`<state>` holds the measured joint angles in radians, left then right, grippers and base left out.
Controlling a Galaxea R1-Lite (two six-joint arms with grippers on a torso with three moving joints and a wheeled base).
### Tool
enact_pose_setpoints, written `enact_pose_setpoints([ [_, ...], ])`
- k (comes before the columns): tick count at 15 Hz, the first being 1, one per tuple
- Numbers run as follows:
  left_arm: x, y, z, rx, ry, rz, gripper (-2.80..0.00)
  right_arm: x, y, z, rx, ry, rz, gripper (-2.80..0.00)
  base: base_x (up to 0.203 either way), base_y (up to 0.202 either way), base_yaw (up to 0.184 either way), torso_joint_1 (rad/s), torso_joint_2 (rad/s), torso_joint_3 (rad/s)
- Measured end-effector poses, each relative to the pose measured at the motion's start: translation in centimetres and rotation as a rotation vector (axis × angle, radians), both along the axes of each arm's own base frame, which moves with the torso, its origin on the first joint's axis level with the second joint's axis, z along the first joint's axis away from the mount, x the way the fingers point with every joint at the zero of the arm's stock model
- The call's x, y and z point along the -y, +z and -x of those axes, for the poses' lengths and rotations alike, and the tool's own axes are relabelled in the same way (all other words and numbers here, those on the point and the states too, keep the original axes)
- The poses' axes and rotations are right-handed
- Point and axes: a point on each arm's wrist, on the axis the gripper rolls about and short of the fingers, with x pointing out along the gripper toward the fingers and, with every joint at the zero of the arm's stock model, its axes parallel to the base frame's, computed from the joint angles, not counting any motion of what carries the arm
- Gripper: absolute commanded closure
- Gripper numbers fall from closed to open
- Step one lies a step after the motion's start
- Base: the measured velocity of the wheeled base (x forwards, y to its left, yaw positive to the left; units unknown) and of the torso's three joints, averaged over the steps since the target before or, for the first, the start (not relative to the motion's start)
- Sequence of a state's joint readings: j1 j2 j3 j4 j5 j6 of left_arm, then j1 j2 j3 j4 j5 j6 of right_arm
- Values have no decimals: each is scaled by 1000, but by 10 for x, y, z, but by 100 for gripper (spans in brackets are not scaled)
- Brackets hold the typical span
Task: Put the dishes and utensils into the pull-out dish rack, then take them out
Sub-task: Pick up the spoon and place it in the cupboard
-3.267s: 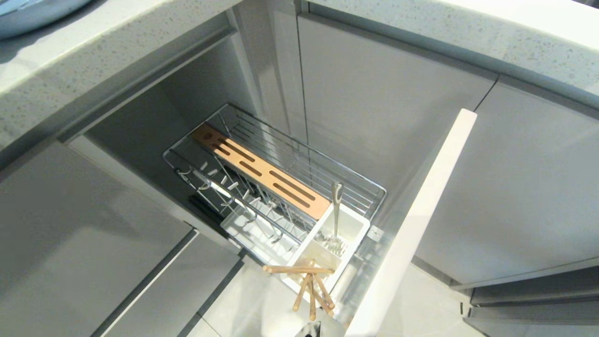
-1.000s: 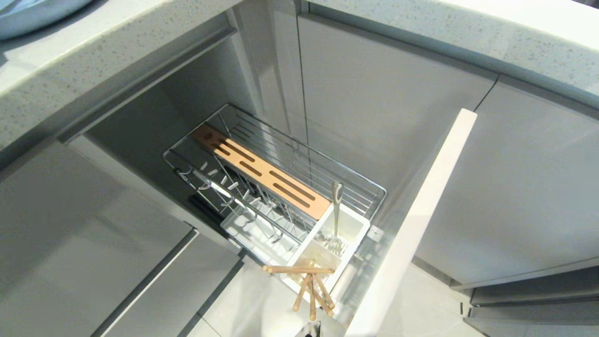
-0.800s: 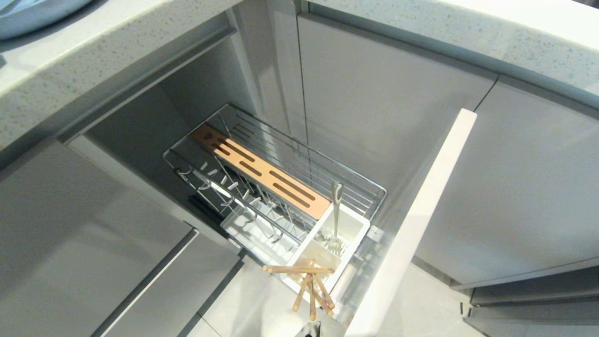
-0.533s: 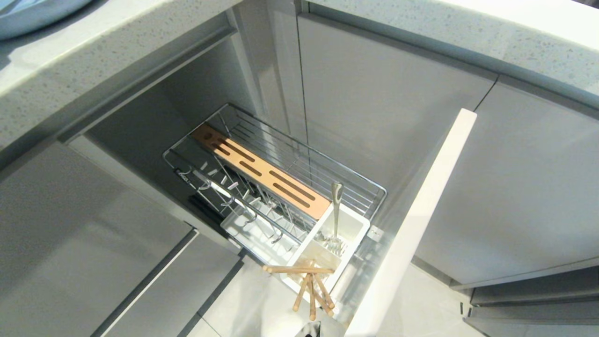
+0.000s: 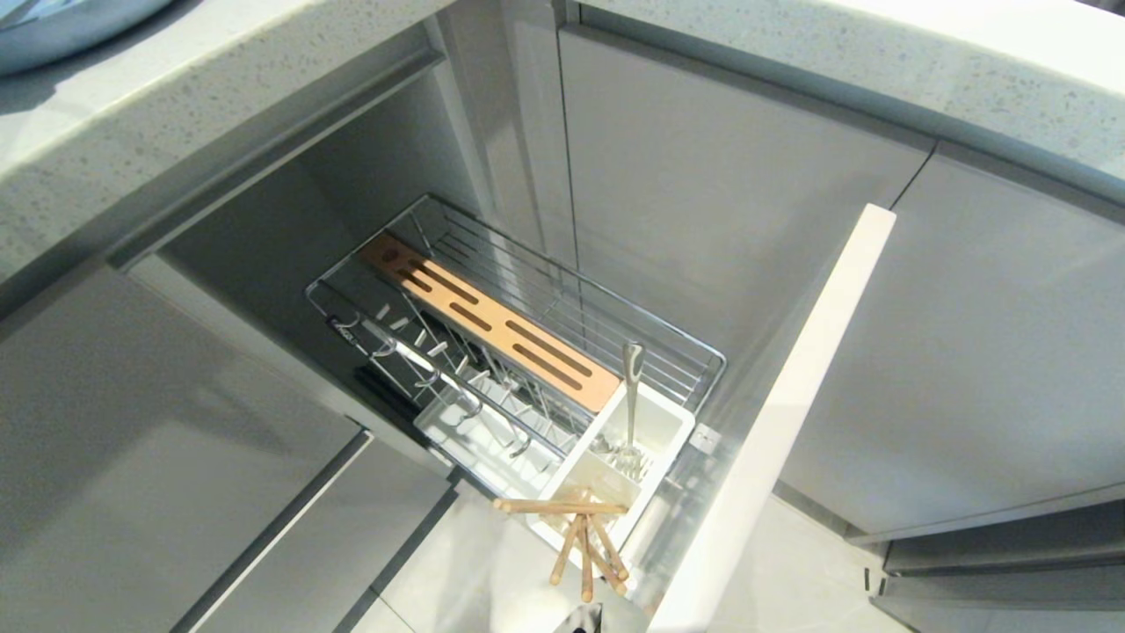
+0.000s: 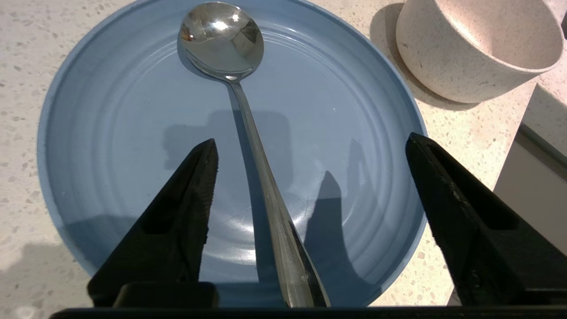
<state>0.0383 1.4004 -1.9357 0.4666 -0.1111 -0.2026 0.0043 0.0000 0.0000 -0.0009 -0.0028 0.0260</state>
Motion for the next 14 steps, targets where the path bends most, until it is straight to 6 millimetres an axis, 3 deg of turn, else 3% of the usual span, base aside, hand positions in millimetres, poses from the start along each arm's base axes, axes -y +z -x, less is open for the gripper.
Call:
enact_pose_setpoints([
  [14, 3, -14, -13, -114, -24, -1, -280, 0, 0, 0, 0, 0, 0, 0, 0, 0, 0, 0, 0, 0],
])
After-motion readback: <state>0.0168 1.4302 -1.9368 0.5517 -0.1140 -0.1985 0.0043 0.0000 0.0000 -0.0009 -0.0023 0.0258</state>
